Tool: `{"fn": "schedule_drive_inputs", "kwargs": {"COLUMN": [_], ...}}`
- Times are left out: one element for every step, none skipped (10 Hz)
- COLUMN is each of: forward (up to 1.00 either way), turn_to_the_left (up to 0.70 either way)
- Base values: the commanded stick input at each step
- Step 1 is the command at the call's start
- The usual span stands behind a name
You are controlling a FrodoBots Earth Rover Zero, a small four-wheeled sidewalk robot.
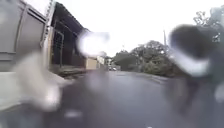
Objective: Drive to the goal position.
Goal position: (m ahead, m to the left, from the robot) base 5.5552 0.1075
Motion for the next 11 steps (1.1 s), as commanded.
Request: {"fn": "schedule_drive_inputs", "kwargs": {"forward": [0.70, 0.70, 0.70, 0.70, 0.70, 0.70, 0.70, 0.70, 0.70, 0.70, 0.70], "turn_to_the_left": [0.00, 0.00, -0.10, -0.27, -0.34, -0.35, -0.34, -0.28, -0.07, 0.00, 0.00]}}
